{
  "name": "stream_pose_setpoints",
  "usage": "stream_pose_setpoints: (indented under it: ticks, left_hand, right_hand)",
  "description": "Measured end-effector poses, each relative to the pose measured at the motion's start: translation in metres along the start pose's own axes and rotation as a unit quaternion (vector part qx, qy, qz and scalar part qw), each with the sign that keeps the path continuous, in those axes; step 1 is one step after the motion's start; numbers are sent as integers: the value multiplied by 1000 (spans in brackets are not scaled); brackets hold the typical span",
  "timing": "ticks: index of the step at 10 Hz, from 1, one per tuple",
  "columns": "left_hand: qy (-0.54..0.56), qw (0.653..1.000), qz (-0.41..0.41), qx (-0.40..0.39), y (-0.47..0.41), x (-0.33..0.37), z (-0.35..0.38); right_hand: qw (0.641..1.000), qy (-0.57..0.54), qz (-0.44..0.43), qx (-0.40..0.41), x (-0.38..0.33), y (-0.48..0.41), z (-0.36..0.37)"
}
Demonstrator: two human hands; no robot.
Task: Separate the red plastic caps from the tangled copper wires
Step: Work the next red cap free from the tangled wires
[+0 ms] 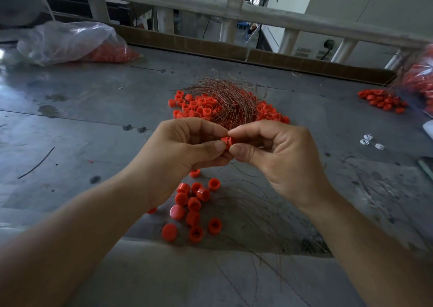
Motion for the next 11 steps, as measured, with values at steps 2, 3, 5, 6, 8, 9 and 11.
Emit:
stream_pose_setpoints:
  ticks: [2, 3, 5, 6, 8, 9, 11]
  left_hand:
    - [14, 1000, -1, -3, -1, 0, -1]
    - [13, 1000, 2, -3, -1, -1, -1]
    - [10, 1000, 4, -5, -1, -1, -2]
    - [2, 1000, 9, -4, -1, -1, -2]
    - [-15, 999, 30, 3, 0, -3, -1]
    - [-21, 999, 37, 5, 0, -4, -1]
    - [-74, 995, 58, 21, 2, -2, 1]
  right_hand:
    - [1000, -3, 3, -9, -2, -1, -1]
    - [1000, -22, 12, -1, -1, -1, 0]
    - [1000, 20, -10, 7, -2, 0, 1]
    - [998, 49, -28, 12, -3, 1, 1]
    - [994, 94, -55, 24, -4, 2, 0]
    - [991, 116, -62, 27, -4, 2, 1]
    - [990, 130, -61, 10, -4, 2, 0]
Point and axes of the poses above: each hand's wrist, its own y-axis away from the middle knuckle, its own z-axis out of the palm, x = y × z, the point moved 2 cm from there along -y, towards the middle knuckle, and after that the axes turned 15 degrees about -y, right-handed, at the moved point
